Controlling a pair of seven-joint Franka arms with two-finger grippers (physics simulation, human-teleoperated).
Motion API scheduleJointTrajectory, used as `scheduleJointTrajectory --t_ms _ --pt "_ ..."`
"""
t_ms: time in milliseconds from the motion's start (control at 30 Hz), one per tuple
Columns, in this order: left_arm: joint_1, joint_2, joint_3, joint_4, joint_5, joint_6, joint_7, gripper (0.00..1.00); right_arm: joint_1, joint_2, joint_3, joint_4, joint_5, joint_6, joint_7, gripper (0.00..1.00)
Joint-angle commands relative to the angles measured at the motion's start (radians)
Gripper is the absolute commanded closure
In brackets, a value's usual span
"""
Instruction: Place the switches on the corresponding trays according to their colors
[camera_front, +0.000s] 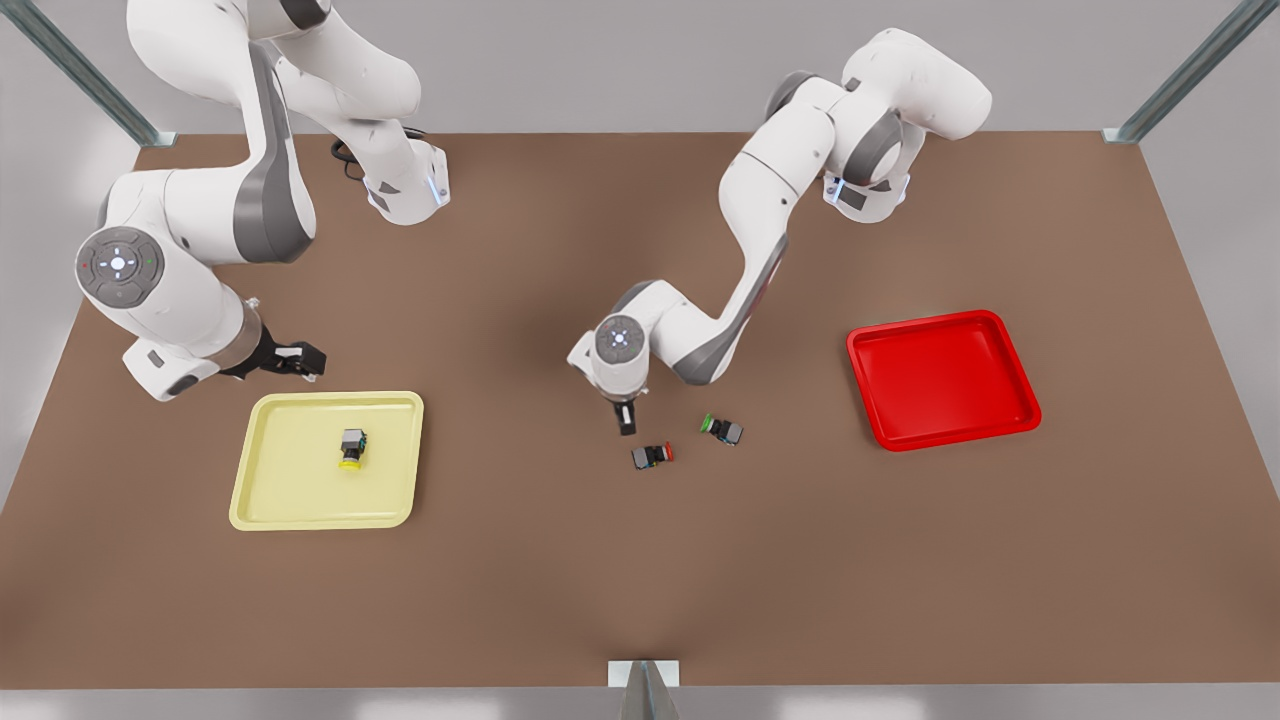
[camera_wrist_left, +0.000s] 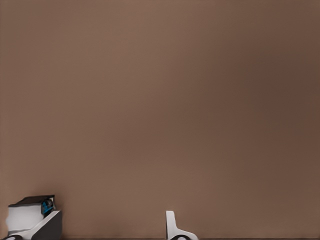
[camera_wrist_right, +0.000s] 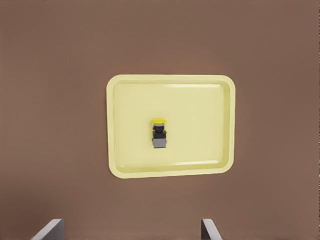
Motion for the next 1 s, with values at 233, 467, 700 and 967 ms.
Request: scheduleJointTrajectory --t_ms 233,467,700,967 --pt "0.012 0.084 0.033 0.091 -0.008 0.025 0.003 0.00 0.003 -0.002 0.002 0.000 0.000 -0.003 0.000 0.00" --pt "0.035 0.057 0.035 0.084 -0.008 -0.077 -0.006 0.00 0.003 0.000 0.002 0.000 0.000 -0.002 0.000 0.00" --pt "-0.002 0.123 0.048 0.124 -0.014 0.035 -0.189 0.00 0.004 0.001 0.002 0.000 0.000 0.005 0.000 0.00" --pt "0.001 0.124 0.114 0.129 -0.015 -0.025 -0.105 0.00 0.006 0.001 0.002 0.000 0.000 0.005 0.000 0.00"
